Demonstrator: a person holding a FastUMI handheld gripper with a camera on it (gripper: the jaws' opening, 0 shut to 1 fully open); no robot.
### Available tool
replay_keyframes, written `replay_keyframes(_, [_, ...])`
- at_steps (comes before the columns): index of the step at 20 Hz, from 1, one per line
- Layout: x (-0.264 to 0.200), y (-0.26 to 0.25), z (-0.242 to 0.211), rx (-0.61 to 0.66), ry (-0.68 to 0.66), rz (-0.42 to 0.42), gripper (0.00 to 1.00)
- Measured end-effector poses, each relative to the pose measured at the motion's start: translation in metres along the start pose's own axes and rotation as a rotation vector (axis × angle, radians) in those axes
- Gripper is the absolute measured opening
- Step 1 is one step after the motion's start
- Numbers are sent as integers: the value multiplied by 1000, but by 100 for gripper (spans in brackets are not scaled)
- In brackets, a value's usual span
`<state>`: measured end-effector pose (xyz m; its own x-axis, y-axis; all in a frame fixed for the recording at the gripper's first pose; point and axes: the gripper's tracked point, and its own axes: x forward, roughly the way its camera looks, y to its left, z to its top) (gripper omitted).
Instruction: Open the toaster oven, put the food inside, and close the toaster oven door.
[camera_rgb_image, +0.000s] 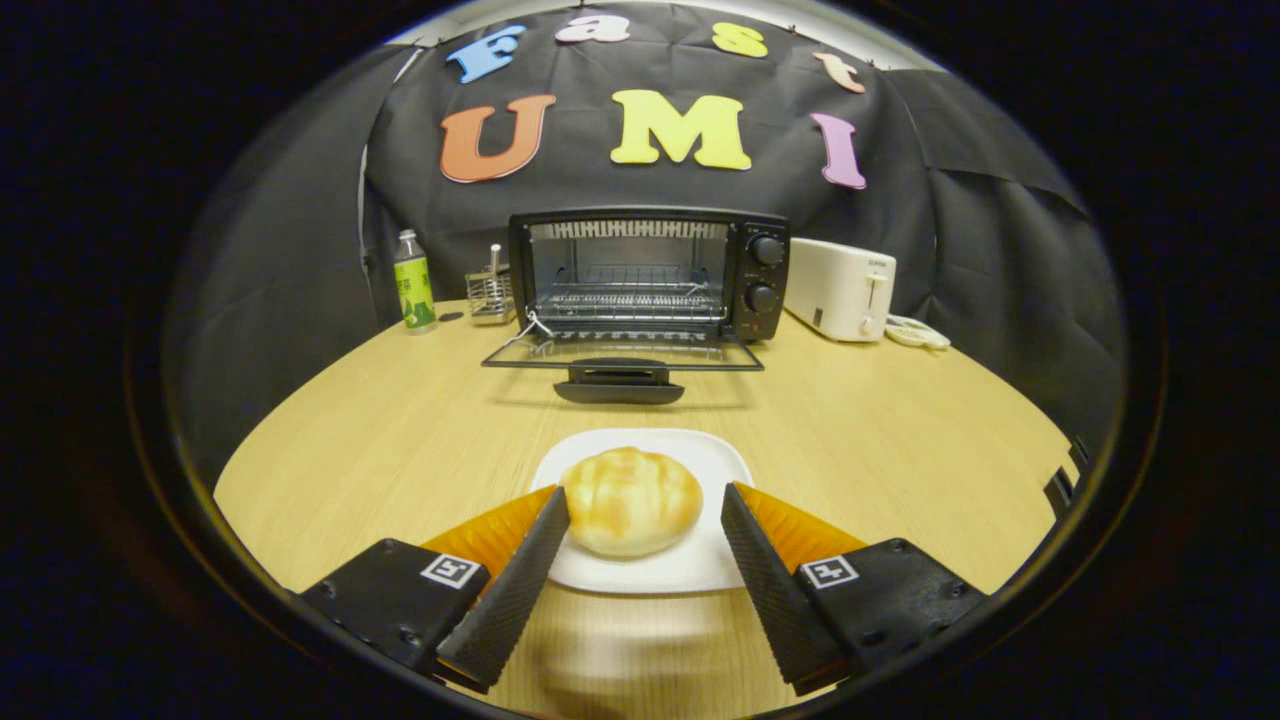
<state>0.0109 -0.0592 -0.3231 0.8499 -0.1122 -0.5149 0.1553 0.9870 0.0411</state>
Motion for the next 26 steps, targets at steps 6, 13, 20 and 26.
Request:
replay_keyframes(6, [6, 1, -17, -47, 104, -12, 99])
replay_keyframes(13, [2, 3, -17, -41, 105, -31, 76])
replay_keyframes(20, [-24, 12, 23, 19, 7, -38, 71])
replay_keyframes(26, [-27, 22, 117, 272, -163, -3, 70])
